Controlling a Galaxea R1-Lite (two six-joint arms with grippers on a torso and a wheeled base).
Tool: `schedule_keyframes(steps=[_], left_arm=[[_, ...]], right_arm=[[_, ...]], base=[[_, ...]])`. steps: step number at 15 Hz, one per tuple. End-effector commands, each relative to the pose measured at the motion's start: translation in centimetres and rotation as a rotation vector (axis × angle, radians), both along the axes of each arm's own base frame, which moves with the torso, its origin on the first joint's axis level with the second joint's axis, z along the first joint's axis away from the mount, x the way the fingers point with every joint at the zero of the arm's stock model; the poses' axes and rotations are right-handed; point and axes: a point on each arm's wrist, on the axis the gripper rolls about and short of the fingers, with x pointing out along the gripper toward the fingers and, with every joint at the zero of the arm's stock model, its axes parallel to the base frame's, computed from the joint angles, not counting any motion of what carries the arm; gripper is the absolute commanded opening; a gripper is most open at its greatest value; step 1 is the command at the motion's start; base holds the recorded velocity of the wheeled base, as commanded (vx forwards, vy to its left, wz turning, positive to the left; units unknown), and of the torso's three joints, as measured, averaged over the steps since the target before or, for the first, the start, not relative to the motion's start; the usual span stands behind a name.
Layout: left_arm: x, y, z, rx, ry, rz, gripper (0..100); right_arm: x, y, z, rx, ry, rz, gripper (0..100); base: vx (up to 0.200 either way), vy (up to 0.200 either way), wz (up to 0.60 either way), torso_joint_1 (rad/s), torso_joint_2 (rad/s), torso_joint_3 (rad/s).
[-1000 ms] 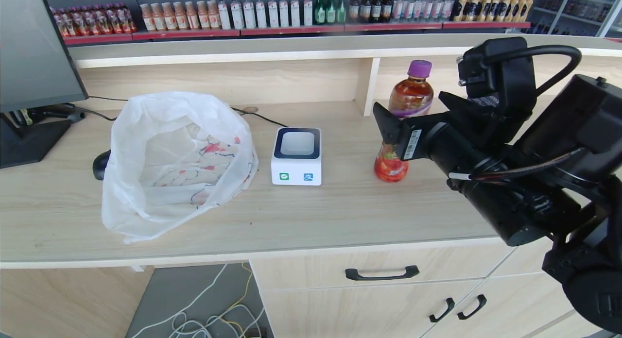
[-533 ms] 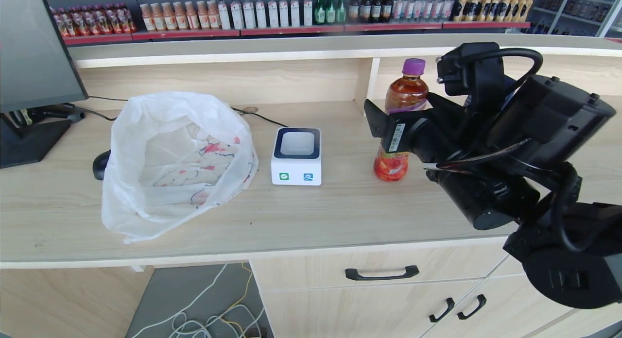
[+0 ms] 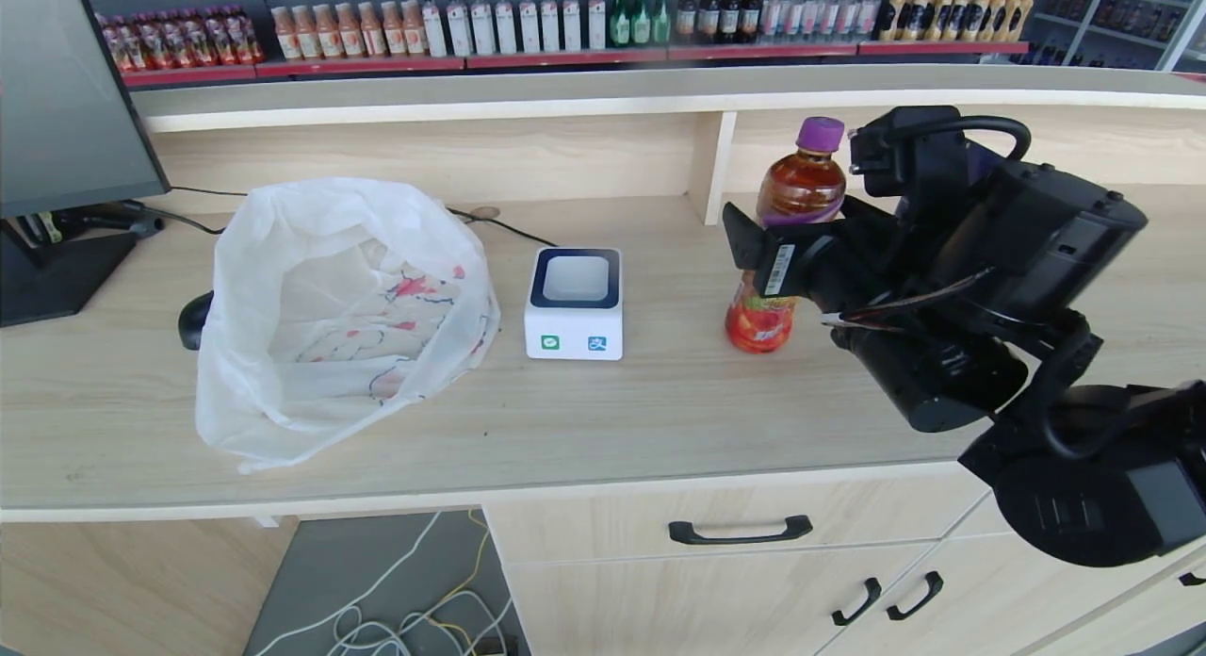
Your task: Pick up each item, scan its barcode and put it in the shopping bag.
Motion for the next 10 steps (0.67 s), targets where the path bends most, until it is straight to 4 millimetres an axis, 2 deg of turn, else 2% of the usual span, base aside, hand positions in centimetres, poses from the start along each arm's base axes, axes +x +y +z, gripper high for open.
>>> schedule_keyframes(steps=[1,10], left_arm=[[0.0,0.0,0.0,0.000,0.000,0.000,100],[0.0,0.0,0.0,0.000,0.000,0.000,100]], right_arm=[[0.1,-0.2,0.0,-0.002,-0.001,-0.004,100],[1.4,-0.6,-2.2,-0.033,0.048,0.023,100]], base=[[0.000,0.000,0.00,0.000,0.00,0.000],[0.000,0.000,0.00,0.000,0.00,0.000]])
